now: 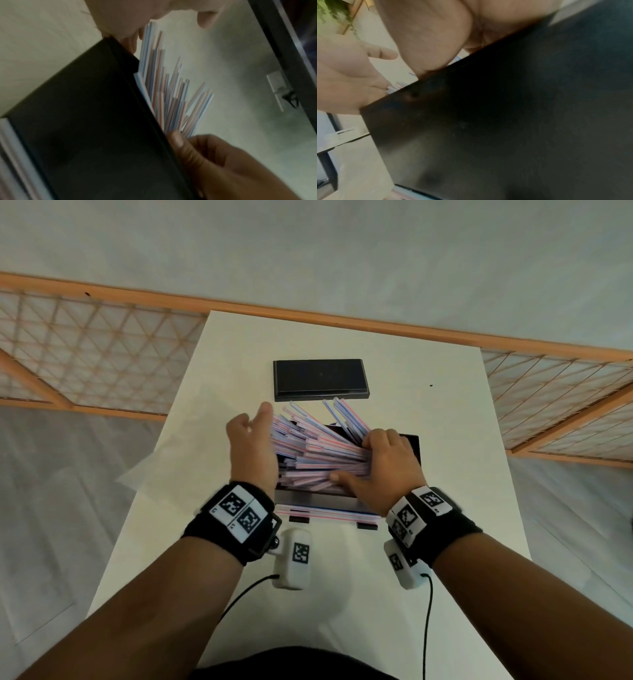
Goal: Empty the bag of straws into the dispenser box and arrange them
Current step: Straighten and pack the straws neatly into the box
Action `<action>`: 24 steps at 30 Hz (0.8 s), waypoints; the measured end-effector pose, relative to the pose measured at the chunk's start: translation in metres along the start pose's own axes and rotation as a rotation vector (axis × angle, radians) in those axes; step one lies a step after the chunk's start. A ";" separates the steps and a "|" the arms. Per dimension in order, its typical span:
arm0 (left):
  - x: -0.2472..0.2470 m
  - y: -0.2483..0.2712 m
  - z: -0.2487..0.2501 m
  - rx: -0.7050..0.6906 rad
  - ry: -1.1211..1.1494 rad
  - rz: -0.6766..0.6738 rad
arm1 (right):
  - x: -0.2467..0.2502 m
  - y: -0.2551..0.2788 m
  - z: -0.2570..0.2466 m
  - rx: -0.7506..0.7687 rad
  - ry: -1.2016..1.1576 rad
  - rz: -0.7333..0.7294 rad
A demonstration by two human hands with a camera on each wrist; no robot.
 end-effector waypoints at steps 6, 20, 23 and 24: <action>0.001 0.002 0.012 -0.196 -0.259 0.021 | -0.008 0.002 -0.007 0.041 -0.014 -0.089; -0.053 0.048 0.060 -0.422 -0.787 -0.270 | -0.012 0.004 -0.009 0.074 -0.084 -0.152; -0.064 0.042 0.062 -0.398 -0.823 -0.328 | -0.010 0.008 -0.006 0.060 -0.108 -0.105; -0.069 0.043 0.061 -0.405 -0.825 -0.349 | -0.010 0.010 -0.005 0.056 -0.111 -0.104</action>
Point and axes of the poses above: each hand's wrist, its own y-axis away from the middle knuckle, its own x-axis out of the back of the hand, z = x × y, the point moved 3 cm from there along -y, towards the middle knuckle, and after that the axes turned 3 degrees about x, right-handed, at the moved point
